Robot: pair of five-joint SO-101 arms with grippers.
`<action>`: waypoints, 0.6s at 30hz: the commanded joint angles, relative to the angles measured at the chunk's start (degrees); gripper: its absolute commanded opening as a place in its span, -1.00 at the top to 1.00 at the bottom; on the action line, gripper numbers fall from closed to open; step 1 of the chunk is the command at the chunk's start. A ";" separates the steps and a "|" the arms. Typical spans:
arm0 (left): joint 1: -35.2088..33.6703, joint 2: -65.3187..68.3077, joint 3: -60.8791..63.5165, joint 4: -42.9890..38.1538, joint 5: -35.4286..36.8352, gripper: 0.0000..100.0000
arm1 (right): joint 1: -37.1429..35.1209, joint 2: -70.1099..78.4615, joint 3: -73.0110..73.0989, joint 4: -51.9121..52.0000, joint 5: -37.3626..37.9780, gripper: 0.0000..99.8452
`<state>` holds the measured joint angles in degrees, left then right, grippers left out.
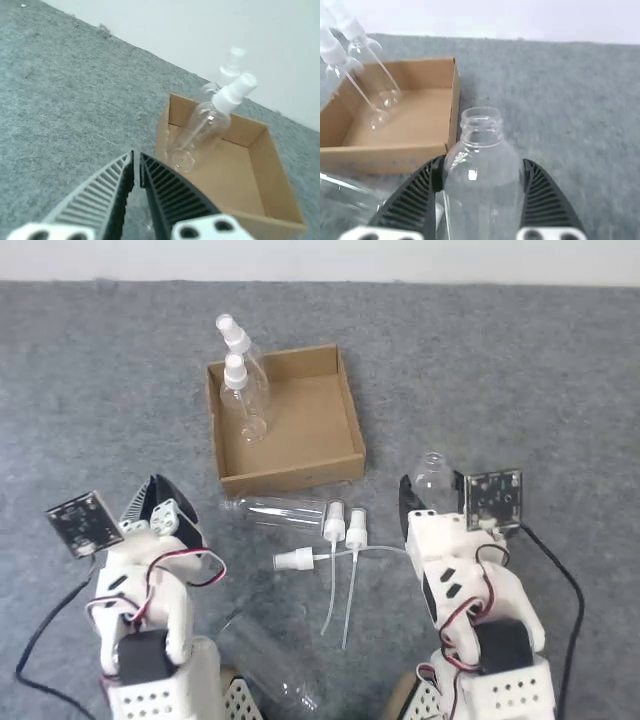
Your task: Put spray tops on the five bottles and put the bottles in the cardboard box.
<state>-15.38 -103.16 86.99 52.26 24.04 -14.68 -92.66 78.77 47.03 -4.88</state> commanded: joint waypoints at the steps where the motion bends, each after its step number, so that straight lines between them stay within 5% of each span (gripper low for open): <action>1: 3.34 0.35 -10.86 9.14 -3.08 0.97 | 0.57 -3.91 0.09 -1.54 -0.62 0.87; 18: 9.93 8.09 -20.79 19.43 -7.12 0.97 | 0.40 -5.93 1.41 -1.63 -0.53 0.87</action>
<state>-5.89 -102.99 71.87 70.29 17.80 -14.68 -97.32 80.53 47.03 -4.88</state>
